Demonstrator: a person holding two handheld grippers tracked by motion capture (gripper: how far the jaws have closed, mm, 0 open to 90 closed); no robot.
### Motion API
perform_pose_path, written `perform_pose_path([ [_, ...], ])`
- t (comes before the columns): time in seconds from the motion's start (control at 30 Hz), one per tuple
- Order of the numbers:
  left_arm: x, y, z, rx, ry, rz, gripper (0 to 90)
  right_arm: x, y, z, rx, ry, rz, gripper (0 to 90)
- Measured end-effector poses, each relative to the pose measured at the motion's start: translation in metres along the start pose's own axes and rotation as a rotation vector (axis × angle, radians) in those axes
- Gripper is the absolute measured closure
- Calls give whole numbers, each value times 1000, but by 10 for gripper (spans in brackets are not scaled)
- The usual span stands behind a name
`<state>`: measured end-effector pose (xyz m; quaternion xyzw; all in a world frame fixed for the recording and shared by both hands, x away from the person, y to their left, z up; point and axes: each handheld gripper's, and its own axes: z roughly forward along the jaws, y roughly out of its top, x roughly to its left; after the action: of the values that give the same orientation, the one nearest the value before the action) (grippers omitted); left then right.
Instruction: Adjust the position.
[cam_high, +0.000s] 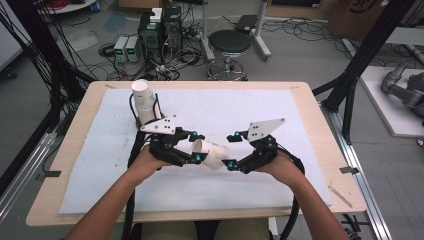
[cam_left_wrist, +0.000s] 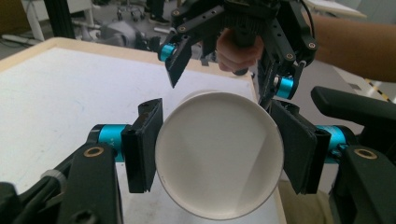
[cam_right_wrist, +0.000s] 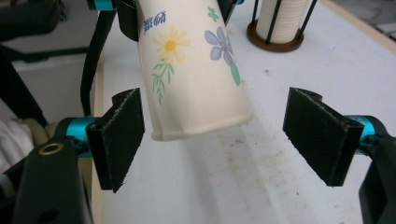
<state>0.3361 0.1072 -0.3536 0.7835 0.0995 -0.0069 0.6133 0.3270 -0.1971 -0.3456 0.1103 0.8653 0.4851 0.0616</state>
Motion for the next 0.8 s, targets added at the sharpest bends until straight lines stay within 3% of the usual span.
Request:
perform_pose_path([
  [0.17,0,-4,-4,-59,5,2,375,2,-12,-4,-90,-33,21,202],
  [0.43,-2,-7,-5,-96,-5,11,375,6,-30,4,-157,-25,48,201],
  [0.6,-3,-7,-3,-102,-29,19,375,8,-39,14,-209,21,65,202],
  [0.8,-5,-7,0,-103,-62,32,375,9,-39,21,-228,77,60,206],
])
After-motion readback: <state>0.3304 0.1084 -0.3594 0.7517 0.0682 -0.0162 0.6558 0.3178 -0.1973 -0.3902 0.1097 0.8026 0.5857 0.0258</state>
